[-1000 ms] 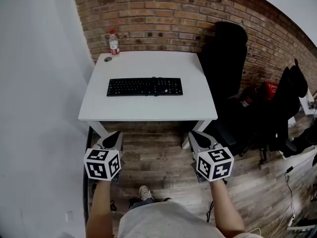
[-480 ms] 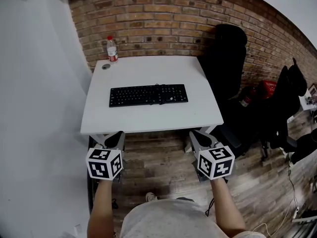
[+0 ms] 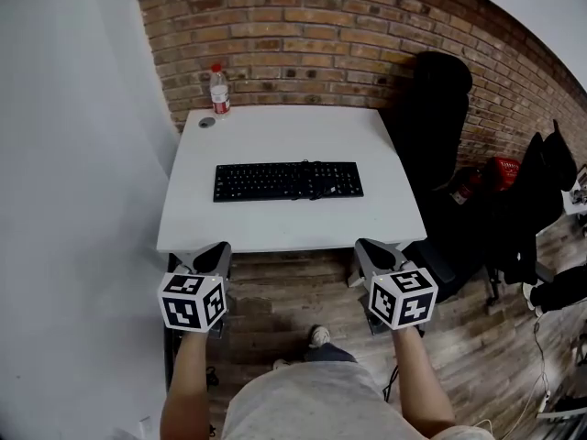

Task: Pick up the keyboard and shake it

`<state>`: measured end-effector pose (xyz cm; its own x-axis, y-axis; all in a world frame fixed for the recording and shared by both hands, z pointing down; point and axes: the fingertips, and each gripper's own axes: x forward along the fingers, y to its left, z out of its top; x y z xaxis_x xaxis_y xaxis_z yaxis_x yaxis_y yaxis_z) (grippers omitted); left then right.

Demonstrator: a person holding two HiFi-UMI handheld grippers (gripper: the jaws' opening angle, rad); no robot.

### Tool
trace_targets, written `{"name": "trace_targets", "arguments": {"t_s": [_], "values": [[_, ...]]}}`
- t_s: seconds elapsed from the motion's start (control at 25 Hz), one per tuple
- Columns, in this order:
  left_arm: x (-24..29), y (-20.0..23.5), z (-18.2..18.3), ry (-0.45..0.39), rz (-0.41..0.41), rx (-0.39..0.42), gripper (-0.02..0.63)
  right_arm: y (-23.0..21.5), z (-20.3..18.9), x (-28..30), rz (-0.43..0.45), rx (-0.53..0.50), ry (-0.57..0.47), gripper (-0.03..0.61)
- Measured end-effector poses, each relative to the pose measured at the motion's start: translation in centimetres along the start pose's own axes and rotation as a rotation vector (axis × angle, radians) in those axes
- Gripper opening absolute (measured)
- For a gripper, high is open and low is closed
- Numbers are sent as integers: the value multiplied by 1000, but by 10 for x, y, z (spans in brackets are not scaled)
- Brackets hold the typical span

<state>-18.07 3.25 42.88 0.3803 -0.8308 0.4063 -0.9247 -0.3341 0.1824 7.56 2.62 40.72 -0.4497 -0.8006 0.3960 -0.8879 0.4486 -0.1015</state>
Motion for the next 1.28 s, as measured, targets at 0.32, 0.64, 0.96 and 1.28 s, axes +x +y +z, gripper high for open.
{"name": "trace_targets", "arguments": {"t_s": [0.32,0.64,0.96,1.28], "values": [[32,11,8,3,6,-3,-6,-22,4,31,7,7,12,12],[91,25,30,19,27,3,-6,-65,17,83,24,21,31,12],[146,30,55,14,45,4,-6,-107,31,127,42,9,64,12],[185,34,55,55,66,-35,-6,-141,31,163,67,12,98,12]]}}
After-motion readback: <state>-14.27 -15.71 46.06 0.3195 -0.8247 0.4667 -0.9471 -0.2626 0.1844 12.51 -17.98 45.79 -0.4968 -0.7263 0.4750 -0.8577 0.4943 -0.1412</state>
